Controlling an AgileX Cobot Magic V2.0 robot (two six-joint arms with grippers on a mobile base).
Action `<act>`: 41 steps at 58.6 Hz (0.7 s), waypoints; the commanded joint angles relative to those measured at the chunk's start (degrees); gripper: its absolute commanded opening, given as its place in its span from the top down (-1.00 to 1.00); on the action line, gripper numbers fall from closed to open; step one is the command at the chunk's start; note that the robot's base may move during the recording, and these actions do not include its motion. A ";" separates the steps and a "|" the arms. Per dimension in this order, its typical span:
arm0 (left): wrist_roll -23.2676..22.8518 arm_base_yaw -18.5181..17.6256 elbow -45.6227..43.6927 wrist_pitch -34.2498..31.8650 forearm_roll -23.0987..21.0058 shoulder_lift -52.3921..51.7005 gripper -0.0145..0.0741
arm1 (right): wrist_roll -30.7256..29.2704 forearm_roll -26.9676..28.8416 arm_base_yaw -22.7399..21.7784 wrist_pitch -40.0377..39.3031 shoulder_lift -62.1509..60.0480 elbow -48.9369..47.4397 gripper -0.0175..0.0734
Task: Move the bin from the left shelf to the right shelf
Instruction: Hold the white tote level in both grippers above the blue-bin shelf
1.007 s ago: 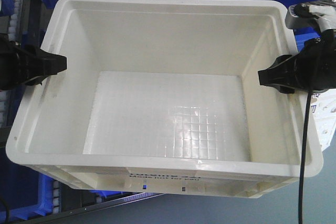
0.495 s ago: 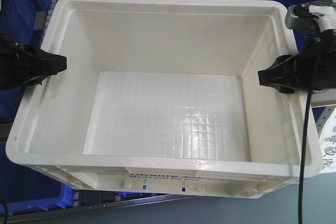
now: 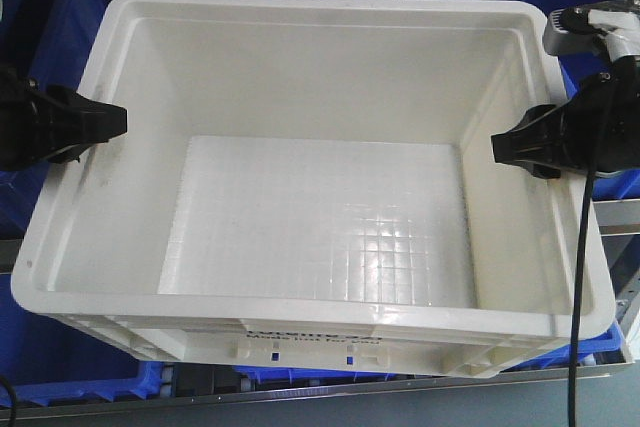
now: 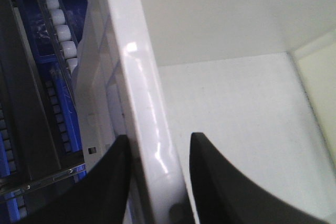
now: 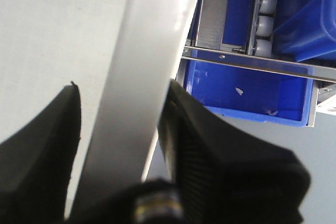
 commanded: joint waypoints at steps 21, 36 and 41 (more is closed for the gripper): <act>1.21 -1.96 -2.59 1.48 -8.98 -1.61 0.69 | -0.89 7.78 1.30 -5.92 -1.88 -2.96 0.62; 1.21 -1.96 -2.59 1.48 -8.98 -1.61 0.69 | -0.89 7.78 1.30 -5.92 -1.88 -2.96 0.62; 1.21 -1.96 -2.59 1.48 -8.98 -1.61 0.69 | -0.89 7.78 1.30 -5.92 -1.88 -2.96 0.62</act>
